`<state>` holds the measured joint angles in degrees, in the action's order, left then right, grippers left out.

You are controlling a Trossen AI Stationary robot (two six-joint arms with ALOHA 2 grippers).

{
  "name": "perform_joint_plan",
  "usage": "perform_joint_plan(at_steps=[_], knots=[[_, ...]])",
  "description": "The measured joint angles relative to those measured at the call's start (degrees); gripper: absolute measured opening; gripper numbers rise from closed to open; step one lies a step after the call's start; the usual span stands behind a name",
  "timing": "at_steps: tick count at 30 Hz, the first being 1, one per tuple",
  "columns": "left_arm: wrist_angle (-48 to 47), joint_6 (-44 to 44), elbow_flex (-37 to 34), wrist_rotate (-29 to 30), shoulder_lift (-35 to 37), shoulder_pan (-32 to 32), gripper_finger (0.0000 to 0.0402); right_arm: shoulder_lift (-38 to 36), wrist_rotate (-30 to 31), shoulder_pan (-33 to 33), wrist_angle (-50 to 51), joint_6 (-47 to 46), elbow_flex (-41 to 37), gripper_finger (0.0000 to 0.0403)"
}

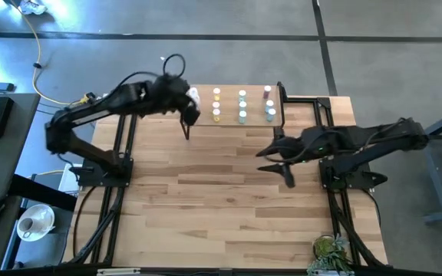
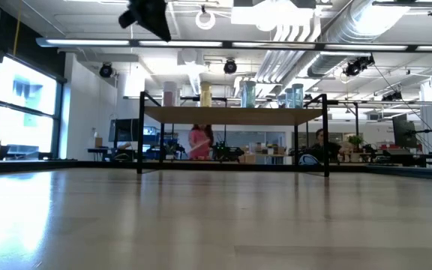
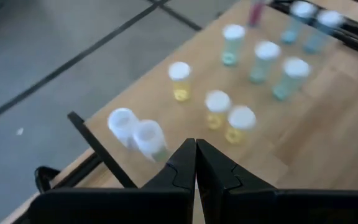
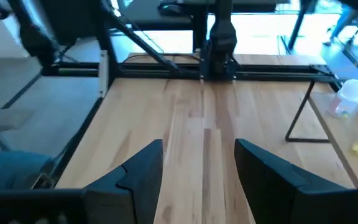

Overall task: Pick and place medicine bottles onto shelf by color
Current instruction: Return to Home Position

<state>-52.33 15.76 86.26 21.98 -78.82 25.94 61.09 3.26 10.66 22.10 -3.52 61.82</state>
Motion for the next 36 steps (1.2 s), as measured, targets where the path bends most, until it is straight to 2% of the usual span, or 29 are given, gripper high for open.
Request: perform_joint_plan(at_steps=[3,6,12,17,25,33,36], knots=[[3.05,-1.45,-6.29,0.11,4.77,-3.07,0.0,-3.23,-0.29,0.02,3.08,1.98,0.0,0.019],[10.29,-1.62,-15.49,-0.44,10.4,-5.39,0.0,-5.11,0.41,0.02,6.04,2.6,0.0,0.019],[25.39,-2.48,-33.82,-7.98,21.91,-7.62,0.0,-7.83,5.74,0.93,6.3,1.85,-4.48,0.019],[37.58,-3.56,-47.4,-13.36,31.17,-10.6,0.0,-11.33,7.69,2.96,-3.09,1.35,-14.68,0.019],[50.78,-7.04,-63.88,-14.06,43.14,-15.73,0.0,-18.2,7.7,3.5,-22.54,6.23,-33.43,0.019],[59.55,-8.94,-76.67,-14.49,51.37,-19.16,0.0,-27.45,7.86,1.29,-25.42,5.04,-43.0,0.019],[61.63,-8.95,-80.37,-14.53,53.94,-19.91,0.0,-31.15,7.84,0.7,-30.79,2.92,-48.75,0.019]])
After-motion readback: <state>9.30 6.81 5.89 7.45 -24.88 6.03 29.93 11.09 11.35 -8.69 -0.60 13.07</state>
